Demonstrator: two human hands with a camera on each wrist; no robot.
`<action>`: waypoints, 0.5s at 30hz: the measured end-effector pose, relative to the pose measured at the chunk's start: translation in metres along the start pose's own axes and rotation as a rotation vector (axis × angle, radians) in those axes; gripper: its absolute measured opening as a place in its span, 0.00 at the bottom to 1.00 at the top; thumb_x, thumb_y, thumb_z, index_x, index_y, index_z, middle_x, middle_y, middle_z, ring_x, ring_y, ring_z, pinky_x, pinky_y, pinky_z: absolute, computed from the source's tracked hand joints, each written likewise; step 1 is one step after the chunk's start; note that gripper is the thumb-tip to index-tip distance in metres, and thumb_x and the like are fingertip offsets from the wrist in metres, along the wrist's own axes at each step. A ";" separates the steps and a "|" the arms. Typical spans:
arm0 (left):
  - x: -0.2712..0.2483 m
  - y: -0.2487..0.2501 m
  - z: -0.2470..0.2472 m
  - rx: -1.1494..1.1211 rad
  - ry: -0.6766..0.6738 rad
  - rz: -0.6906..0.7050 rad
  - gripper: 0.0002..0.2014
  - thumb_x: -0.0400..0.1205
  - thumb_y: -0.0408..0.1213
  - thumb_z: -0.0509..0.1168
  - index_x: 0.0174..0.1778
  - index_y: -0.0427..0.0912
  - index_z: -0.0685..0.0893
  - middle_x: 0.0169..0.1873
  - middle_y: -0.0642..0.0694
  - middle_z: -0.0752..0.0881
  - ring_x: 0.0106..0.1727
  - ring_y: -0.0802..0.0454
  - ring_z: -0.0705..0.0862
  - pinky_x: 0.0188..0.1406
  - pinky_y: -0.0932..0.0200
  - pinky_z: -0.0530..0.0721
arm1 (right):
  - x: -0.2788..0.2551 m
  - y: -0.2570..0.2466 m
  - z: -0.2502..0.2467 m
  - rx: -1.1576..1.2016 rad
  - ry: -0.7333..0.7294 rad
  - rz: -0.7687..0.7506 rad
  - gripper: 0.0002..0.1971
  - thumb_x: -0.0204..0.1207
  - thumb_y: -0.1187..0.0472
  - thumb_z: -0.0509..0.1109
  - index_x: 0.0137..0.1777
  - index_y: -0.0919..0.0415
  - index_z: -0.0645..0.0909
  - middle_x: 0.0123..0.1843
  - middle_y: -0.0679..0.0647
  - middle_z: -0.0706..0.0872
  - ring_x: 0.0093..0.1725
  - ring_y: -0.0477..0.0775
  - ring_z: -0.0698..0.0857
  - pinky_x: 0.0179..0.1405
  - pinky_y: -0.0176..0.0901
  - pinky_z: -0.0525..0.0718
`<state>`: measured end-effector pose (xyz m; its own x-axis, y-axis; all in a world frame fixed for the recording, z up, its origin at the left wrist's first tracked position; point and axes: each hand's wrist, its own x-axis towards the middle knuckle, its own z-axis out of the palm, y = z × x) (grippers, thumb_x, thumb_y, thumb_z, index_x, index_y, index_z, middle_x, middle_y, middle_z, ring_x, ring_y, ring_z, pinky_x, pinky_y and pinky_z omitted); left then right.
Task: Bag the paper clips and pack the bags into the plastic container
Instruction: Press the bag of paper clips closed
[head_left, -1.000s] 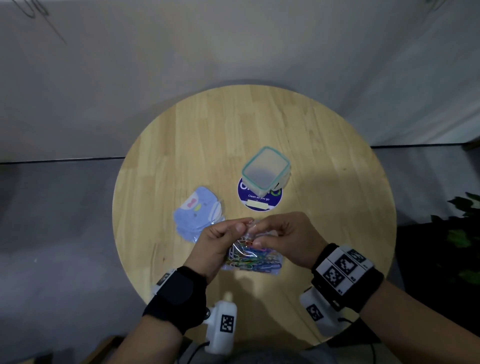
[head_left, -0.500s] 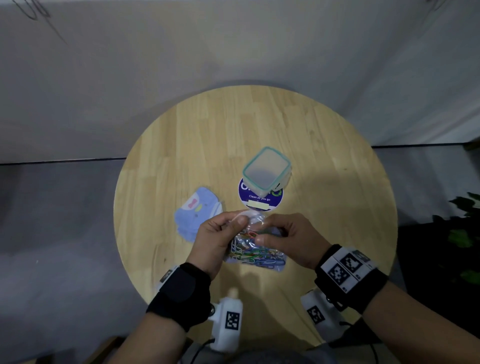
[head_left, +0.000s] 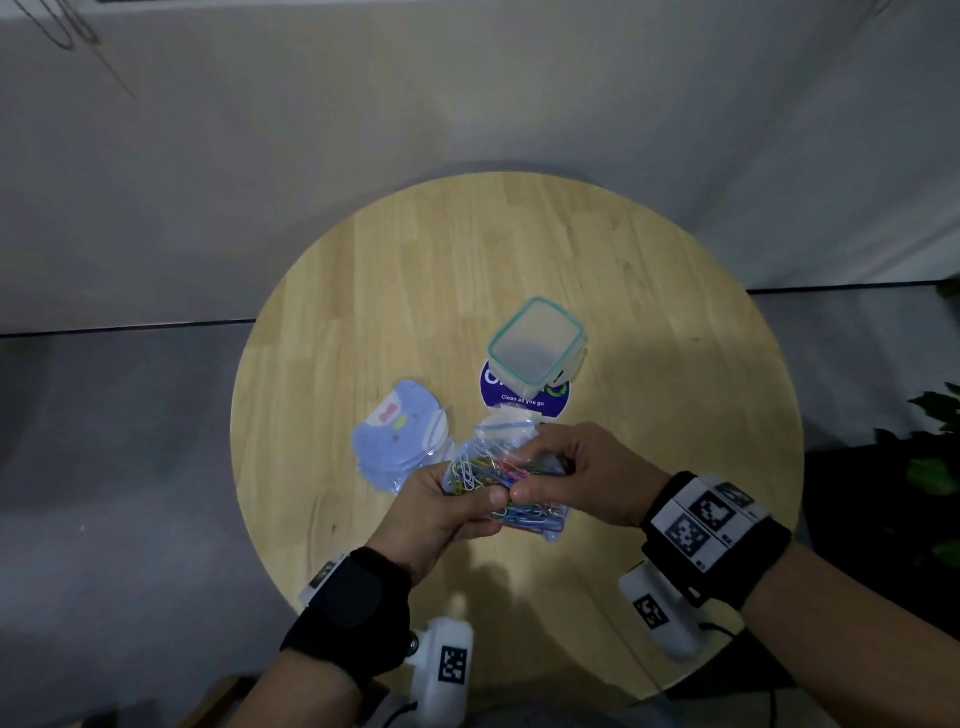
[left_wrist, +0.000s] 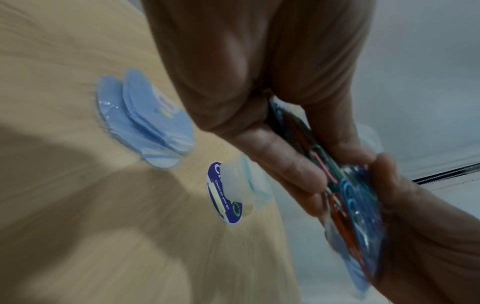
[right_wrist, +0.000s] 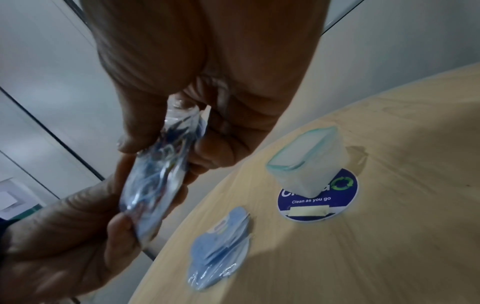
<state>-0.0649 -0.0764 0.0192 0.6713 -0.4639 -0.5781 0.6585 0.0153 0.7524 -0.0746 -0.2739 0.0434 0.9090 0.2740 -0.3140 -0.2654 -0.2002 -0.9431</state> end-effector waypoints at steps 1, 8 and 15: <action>0.001 0.000 -0.001 0.003 -0.002 0.000 0.08 0.66 0.36 0.74 0.40 0.47 0.92 0.38 0.48 0.91 0.39 0.54 0.89 0.33 0.64 0.85 | 0.000 -0.001 0.000 -0.014 -0.007 0.020 0.08 0.67 0.67 0.78 0.45 0.57 0.89 0.39 0.37 0.89 0.41 0.36 0.86 0.44 0.33 0.83; -0.003 0.005 -0.007 0.044 -0.102 -0.048 0.17 0.64 0.46 0.76 0.49 0.50 0.89 0.45 0.46 0.91 0.46 0.49 0.90 0.37 0.59 0.88 | 0.004 -0.004 0.001 -0.179 -0.059 -0.032 0.11 0.73 0.56 0.71 0.44 0.63 0.89 0.44 0.63 0.89 0.46 0.59 0.87 0.50 0.54 0.84; 0.003 0.012 -0.002 -0.019 0.002 0.062 0.24 0.69 0.49 0.73 0.57 0.39 0.86 0.47 0.38 0.89 0.49 0.44 0.88 0.52 0.48 0.87 | 0.009 0.000 0.002 -0.097 0.019 -0.054 0.10 0.65 0.57 0.75 0.45 0.57 0.90 0.44 0.59 0.88 0.48 0.56 0.87 0.53 0.54 0.85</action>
<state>-0.0542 -0.0753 0.0260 0.7118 -0.4600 -0.5308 0.6216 0.0606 0.7810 -0.0668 -0.2700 0.0403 0.9273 0.2689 -0.2604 -0.1848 -0.2761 -0.9432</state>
